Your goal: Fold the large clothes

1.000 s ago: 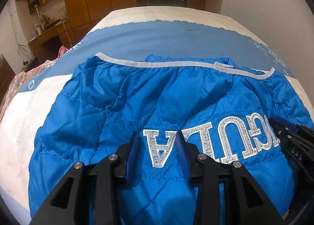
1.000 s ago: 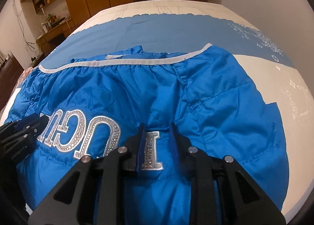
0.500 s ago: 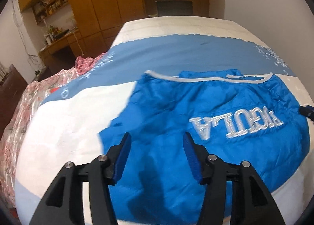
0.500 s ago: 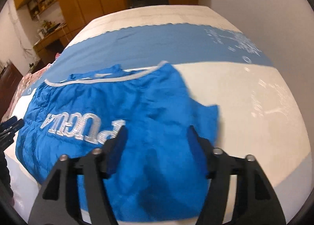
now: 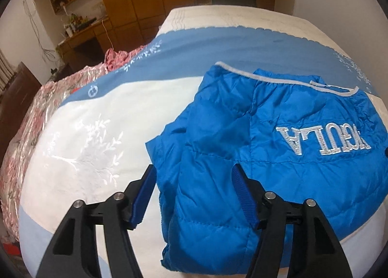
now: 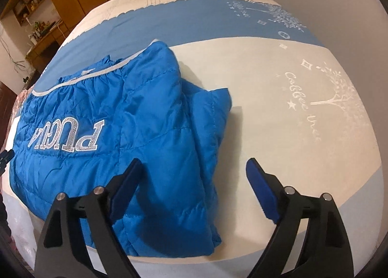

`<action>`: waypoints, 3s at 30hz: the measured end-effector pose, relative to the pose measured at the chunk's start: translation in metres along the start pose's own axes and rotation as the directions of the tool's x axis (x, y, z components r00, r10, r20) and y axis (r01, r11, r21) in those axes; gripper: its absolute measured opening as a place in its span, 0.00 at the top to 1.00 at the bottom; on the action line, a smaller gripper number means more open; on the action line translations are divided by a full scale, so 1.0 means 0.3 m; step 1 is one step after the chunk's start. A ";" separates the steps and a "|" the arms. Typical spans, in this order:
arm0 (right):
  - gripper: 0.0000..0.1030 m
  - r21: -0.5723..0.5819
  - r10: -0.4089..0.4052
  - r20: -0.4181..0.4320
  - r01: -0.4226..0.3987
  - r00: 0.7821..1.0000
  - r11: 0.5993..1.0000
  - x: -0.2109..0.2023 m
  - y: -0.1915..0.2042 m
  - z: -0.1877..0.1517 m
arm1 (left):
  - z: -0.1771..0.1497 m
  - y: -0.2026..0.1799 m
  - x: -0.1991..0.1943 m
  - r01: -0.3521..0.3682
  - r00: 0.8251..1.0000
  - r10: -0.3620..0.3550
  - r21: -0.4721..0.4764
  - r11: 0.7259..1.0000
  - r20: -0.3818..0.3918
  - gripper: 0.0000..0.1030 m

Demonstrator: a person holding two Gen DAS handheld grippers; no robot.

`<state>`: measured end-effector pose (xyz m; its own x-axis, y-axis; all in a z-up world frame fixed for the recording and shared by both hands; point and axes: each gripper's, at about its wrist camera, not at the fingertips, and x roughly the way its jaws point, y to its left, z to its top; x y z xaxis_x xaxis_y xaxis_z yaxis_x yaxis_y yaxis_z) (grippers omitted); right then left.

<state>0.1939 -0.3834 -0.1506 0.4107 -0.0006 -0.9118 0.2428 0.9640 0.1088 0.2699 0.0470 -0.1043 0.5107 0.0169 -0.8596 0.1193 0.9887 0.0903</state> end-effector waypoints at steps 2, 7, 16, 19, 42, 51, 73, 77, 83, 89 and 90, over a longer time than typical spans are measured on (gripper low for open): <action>0.13 0.015 0.024 -0.020 -0.023 1.000 1.000 0.017 -0.001 0.005 | 0.001 0.014 0.027 0.021 1.000 -0.022 -0.020 1.000 -0.021 0.34; 0.10 0.067 0.083 -0.062 -0.078 0.995 0.995 0.052 -0.034 0.011 | -0.005 0.099 0.098 0.117 0.990 -0.128 -0.152 0.981 -0.065 0.22; 0.07 0.157 0.233 -0.120 -0.213 0.965 0.964 0.130 -0.066 0.029 | -0.008 0.150 0.221 0.289 0.936 -0.335 -0.315 0.904 -0.104 0.13; 0.36 0.163 0.294 -0.109 -0.275 0.950 0.948 0.128 -0.057 0.042 | 0.000 0.135 0.219 0.313 0.927 -0.359 -0.304 0.900 -0.107 0.25; 0.80 -0.010 0.348 0.028 -0.347 0.937 0.938 -0.321 0.036 -0.008 | 0.009 0.082 -0.258 0.349 0.936 -0.334 -0.182 0.919 0.108 0.89; 0.80 -0.019 0.339 -0.018 -0.339 0.941 0.941 -0.496 0.002 -0.220 | -0.178 0.090 -0.437 0.349 0.937 -0.347 -0.145 0.926 0.043 0.87; 0.72 0.138 0.242 -0.215 -0.216 0.946 0.967 -0.250 -0.051 -0.601 | -0.635 0.105 -0.276 0.234 0.953 -0.261 -0.171 0.957 -0.156 0.66; 0.69 0.139 0.240 -0.203 -0.215 0.949 0.967 -0.208 -0.044 -0.615 | -0.651 0.080 -0.248 0.213 0.961 -0.234 -0.148 0.966 -0.147 0.62; 0.64 0.131 0.220 -0.173 -0.199 0.960 0.971 -0.198 -0.033 -0.634 | -0.670 0.063 -0.234 0.184 0.974 -0.198 -0.128 0.975 -0.113 0.60; 0.54 0.066 0.107 -0.154 -0.097 0.982 0.993 -0.297 0.020 -0.639 | -0.673 0.107 -0.288 0.181 0.970 -0.203 -0.167 0.969 -0.131 0.56; 0.52 0.053 0.084 -0.147 -0.077 0.986 0.996 -0.322 0.027 -0.642 | -0.673 0.125 -0.313 0.169 0.972 -0.195 -0.181 0.969 -0.133 0.56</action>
<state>-0.0129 -0.3242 -0.1379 0.2956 0.1193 -0.9478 0.2569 0.9457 0.1991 0.0545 0.1124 -0.1219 0.3595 -0.1561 -0.9200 0.0474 0.9877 -0.1491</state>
